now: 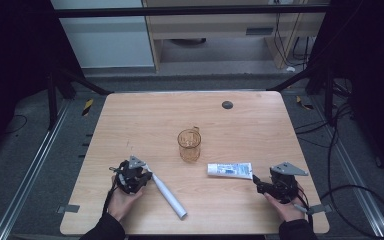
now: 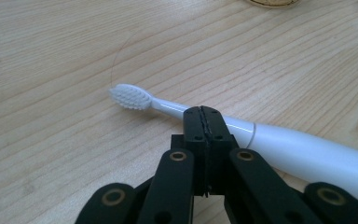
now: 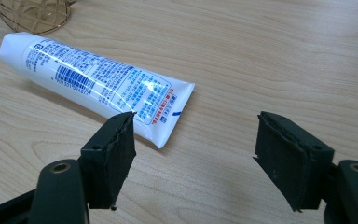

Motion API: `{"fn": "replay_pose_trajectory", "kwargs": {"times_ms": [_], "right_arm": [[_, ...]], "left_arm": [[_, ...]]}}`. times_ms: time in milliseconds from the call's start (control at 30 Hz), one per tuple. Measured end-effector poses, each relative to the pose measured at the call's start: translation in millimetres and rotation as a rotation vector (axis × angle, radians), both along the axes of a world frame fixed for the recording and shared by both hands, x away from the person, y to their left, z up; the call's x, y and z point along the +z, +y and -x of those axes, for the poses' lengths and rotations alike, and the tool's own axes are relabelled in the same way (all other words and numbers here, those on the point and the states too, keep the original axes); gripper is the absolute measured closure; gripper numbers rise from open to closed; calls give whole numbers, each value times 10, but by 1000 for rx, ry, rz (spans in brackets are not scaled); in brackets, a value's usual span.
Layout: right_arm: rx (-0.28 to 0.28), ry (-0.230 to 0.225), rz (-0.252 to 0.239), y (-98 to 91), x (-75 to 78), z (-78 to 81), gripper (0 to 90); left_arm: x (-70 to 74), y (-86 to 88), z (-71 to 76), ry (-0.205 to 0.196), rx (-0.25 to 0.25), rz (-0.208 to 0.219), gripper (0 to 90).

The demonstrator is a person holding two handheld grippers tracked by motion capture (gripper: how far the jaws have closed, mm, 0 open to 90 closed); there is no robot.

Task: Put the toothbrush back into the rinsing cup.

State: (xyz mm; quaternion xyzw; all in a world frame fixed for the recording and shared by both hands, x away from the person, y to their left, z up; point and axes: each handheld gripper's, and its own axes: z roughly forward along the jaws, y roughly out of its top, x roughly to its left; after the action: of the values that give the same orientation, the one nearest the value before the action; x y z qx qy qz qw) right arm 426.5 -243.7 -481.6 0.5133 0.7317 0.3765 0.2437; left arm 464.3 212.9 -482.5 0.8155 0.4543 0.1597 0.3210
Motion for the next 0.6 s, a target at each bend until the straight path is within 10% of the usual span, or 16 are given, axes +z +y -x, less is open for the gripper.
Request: {"fn": "replay_pose_trajectory", "kwargs": {"times_ms": [600], "right_arm": [[3, 0, 2, 3, -5, -2, 286]], "left_arm": [[-9, -208, -110, -1, -42, 7, 896]]}}
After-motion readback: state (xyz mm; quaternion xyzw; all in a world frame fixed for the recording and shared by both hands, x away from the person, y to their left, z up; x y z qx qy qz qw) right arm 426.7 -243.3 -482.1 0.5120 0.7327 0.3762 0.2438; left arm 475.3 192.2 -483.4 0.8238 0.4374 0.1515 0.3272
